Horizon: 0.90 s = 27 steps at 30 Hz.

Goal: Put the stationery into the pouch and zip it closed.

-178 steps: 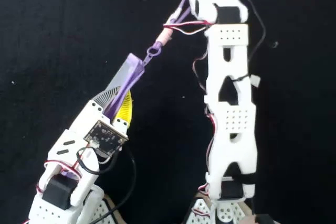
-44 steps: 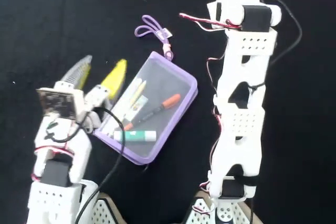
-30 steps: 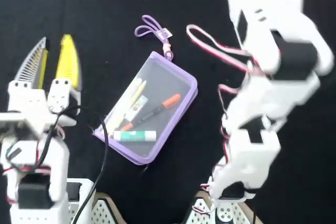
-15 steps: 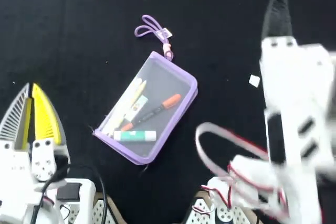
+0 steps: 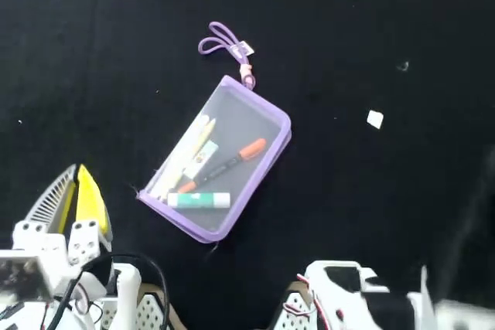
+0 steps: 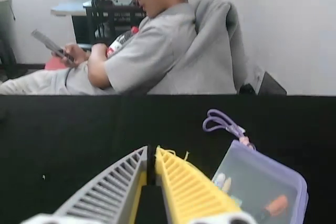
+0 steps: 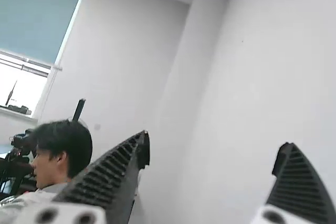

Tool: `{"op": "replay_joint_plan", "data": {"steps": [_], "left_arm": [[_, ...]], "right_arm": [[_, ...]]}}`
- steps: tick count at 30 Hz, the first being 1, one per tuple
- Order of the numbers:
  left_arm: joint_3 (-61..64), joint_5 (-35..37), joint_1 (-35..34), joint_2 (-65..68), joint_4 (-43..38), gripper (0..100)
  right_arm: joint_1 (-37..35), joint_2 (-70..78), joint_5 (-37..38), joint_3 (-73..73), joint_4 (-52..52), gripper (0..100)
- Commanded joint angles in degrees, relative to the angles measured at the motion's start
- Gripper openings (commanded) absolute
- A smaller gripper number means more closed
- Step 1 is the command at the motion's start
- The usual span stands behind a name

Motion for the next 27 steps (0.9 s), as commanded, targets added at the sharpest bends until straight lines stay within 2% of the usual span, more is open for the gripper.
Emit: {"op": "replay_joint_plan", "data": {"steps": [1,7,13,17,19,23,27], "left_arm": [[-1.0,0.1,0.0,0.2,6.6,3],[5.9,0.4,-0.3,0.2,9.8,3],[14.4,0.5,0.1,0.2,3.1,3],[21.6,0.6,0.0,0.2,-2.3,3],[25.9,3.9,0.0,0.2,-4.7,3],[32.4,15.3,0.0,0.2,-8.3,3],[33.3,14.1,-0.1,0.3,-8.1,3]], "right_arm": [[0.6,-3.3,-0.3,0.5,1.8,36.7],[0.7,-9.0,-0.3,0.5,1.8,34.2],[0.7,-12.9,-0.3,0.5,1.8,19.1],[0.7,-13.8,-0.3,3.5,1.8,17.3],[0.6,-14.8,-0.3,7.4,1.8,17.3],[0.5,-18.9,-0.3,17.9,1.7,17.1],[0.4,-24.5,-0.3,27.7,1.5,17.0]]}}
